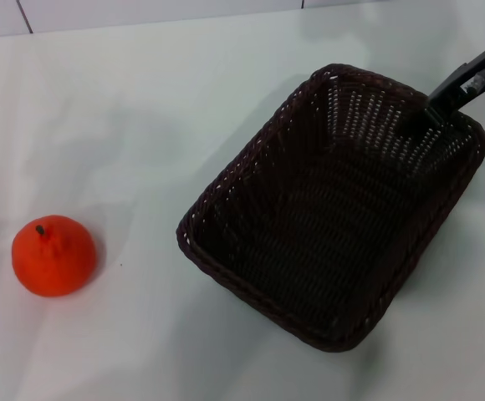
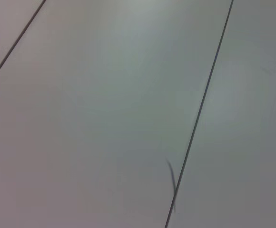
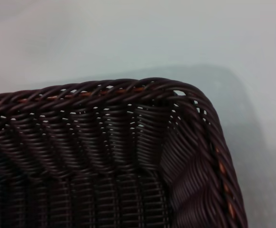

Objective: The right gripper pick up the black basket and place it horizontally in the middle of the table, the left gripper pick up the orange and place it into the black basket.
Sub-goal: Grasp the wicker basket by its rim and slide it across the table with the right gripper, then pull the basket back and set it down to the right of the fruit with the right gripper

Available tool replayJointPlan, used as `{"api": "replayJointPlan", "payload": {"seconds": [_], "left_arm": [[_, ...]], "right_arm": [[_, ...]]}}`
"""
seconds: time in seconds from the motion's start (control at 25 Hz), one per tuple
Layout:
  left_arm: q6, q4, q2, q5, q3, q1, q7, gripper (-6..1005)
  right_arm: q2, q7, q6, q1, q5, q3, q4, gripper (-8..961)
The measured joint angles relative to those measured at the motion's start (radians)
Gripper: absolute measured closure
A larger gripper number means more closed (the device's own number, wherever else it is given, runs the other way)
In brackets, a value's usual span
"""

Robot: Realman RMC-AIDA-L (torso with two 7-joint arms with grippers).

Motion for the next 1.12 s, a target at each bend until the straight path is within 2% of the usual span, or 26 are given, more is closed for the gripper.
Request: {"api": "replayJointPlan", "payload": {"seconds": [0.08, 0.24, 0.44, 0.64, 0.92, 1.0, 1.12], "left_arm": [[0.0, 0.003, 0.0, 0.0, 0.0, 0.0, 0.001, 392], [0.0, 0.003, 0.001, 0.0, 0.0, 0.0, 0.002, 392], [0.0, 0.003, 0.002, 0.0, -0.003, 0.003, 0.006, 392], [0.011, -0.001, 0.003, 0.0, -0.002, 0.0, 0.006, 391], [0.022, -0.005, 0.005, 0.0, 0.0, -0.015, 0.006, 391], [0.029, -0.005, 0.005, 0.0, 0.0, -0.02, 0.006, 391], [0.037, -0.005, 0.005, 0.0, 0.0, -0.024, 0.006, 391]], "right_arm": [[-0.005, -0.004, 0.024, -0.004, 0.013, 0.004, -0.005, 695], [-0.03, -0.031, 0.126, -0.018, 0.091, 0.023, -0.018, 728], [-0.057, -0.046, 0.235, -0.057, 0.201, 0.133, -0.05, 769], [-0.08, -0.047, 0.246, -0.105, 0.321, 0.245, -0.036, 795], [-0.141, 0.015, 0.22, -0.14, 0.439, 0.355, 0.13, 801], [-0.144, 0.045, 0.195, -0.145, 0.441, 0.371, 0.167, 801], [-0.124, 0.095, 0.124, -0.155, 0.441, 0.375, 0.186, 801]]}}
